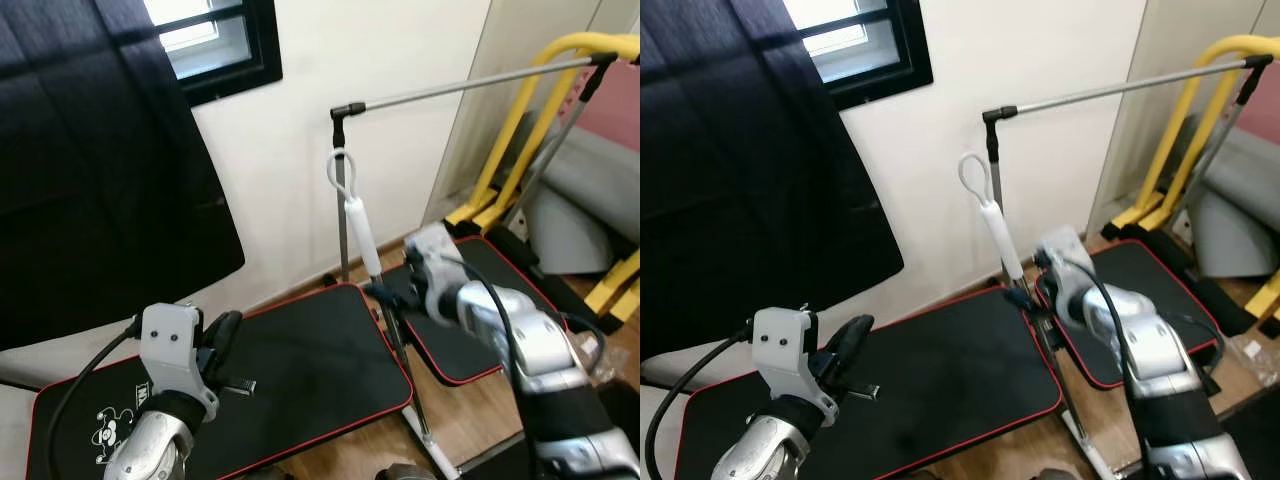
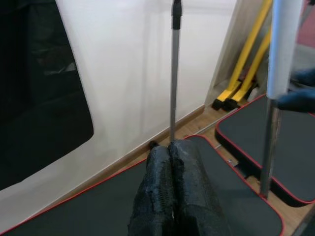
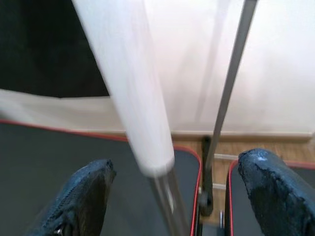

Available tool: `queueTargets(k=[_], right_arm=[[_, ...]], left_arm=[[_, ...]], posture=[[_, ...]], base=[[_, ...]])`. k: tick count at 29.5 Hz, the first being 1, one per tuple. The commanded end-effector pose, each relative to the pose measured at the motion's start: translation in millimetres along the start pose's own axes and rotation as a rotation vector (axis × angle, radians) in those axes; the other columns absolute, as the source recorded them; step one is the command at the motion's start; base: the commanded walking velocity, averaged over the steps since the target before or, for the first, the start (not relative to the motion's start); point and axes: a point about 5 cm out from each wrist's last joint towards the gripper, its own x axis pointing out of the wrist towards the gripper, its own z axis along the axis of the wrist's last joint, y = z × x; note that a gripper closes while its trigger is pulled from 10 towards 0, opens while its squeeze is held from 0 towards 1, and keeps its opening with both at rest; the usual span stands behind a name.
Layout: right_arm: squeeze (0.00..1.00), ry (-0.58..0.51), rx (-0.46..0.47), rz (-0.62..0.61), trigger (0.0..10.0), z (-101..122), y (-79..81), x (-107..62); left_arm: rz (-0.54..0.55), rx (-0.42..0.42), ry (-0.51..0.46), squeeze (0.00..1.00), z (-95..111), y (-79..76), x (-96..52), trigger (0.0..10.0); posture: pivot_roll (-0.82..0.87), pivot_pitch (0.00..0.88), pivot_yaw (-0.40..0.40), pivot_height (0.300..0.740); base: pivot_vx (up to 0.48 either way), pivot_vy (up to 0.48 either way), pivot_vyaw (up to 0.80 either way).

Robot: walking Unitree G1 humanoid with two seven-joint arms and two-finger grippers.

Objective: Sweep floor

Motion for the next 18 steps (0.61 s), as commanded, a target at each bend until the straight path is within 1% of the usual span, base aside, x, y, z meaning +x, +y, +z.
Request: queueTargets(k=[1, 2, 3, 4, 5, 6, 7, 8, 10, 12, 13, 14, 16, 18], right_arm=[[0.0, 0.013, -0.017, 0.005, 10.0, 0.2, 2.2, 10.2], [0.0, 0.013, -0.017, 0.005, 10.0, 0.2, 2.2, 10.2], [0.0, 0.01, -0.028, -0.004, 10.0, 2.9, 1.2, 14.9], [0.0, 0.01, -0.028, -0.004, 10.0, 2.9, 1.2, 14.9], [0.0, -0.002, -0.038, -0.019, 10.0, 7.3, -0.2, 20.3], [0.0, -0.002, -0.038, -0.019, 10.0, 7.3, -0.2, 20.3], [0.0, -0.017, -0.033, -0.025, 10.0, 11.7, -0.9, 24.6], [0.0, -0.017, -0.033, -0.025, 10.0, 11.7, -0.9, 24.6], [0.0, -0.031, -0.035, -0.025, 10.0, 18.8, 0.7, 33.4], [0.0, -0.031, -0.035, -0.025, 10.0, 18.8, 0.7, 33.4], [0.0, -0.034, -0.038, -0.02, 10.0, 21.4, 2.3, 36.9], [0.0, -0.034, -0.038, -0.02, 10.0, 21.4, 2.3, 36.9], [0.0, -0.05, -0.057, -0.031, 10.0, 28.3, 4.5, 45.0], [0.0, -0.05, -0.057, -0.031, 10.0, 28.3, 4.5, 45.0]], left_arm=[[-0.12, -0.003, 0.032, 0.0, -2.1, -7.5, -4.6, 10.0], [-0.12, -0.003, 0.032, 0.0, -2.1, -7.5, -4.6, 10.0], [-0.156, -0.003, 0.038, 0.0, -2.0, -10.7, -6.1, 10.0], [-0.156, -0.003, 0.038, 0.0, -2.0, -10.7, -6.1, 10.0], [-0.206, 0.003, 0.044, 0.0, -1.7, -15.3, -8.5, 10.0], [-0.206, 0.003, 0.044, 0.0, -1.7, -15.3, -8.5, 10.0], [-0.245, 0.008, 0.051, 0.0, -1.3, -19.3, -11.1, 10.0], [-0.245, 0.008, 0.051, 0.0, -1.3, -19.3, -11.1, 10.0], [-0.28, -0.008, 0.055, 0.0, 0.1, -23.6, -14.9, 10.0], [-0.28, -0.008, 0.055, 0.0, 0.1, -23.6, -14.9, 10.0], [-0.286, -0.014, 0.056, 0.0, 0.7, -24.5, -15.8, 10.0], [-0.286, -0.014, 0.056, 0.0, 0.7, -24.5, -15.8, 10.0], [-0.292, -0.02, 0.057, 0.0, 1.9, -26.0, -17.2, 10.0], [-0.292, -0.02, 0.057, 0.0, 1.9, -26.0, -17.2, 10.0]], posture=[[-0.05, 0.153, 0.011, 0.74], [-0.05, 0.153, 0.011, 0.74], [-0.05, 0.155, 0.01, 0.74], [-0.05, 0.155, 0.01, 0.74], [-0.05, 0.163, 0.01, 0.74], [-0.05, 0.163, 0.01, 0.74], [-0.04, 0.174, 0.009, 0.74], [-0.04, 0.174, 0.009, 0.74], [-0.04, 0.188, 0.01, 0.74], [-0.04, 0.188, 0.01, 0.74], [-0.04, 0.189, 0.009, 0.74], [-0.04, 0.189, 0.009, 0.74], [-0.04, 0.196, 0.011, 0.74], [-0.04, 0.196, 0.011, 0.74]], base=[[0.0, 0.0, 0.0], [0.0, 0.0, 0.0], [0.0, 0.0, 0.0], [0.0, 0.0, 0.0], [0.0, 0.0, 0.0], [0.0, 0.0, 0.0], [0.0, 0.0, 0.0], [0.0, 0.0, 0.0], [0.0, 0.0, 0.0], [0.0, 0.0, 0.0], [0.0, 0.0, 0.0], [0.0, 0.0, 0.0], [0.0, 0.0, 0.0], [0.0, 0.0, 0.0]])
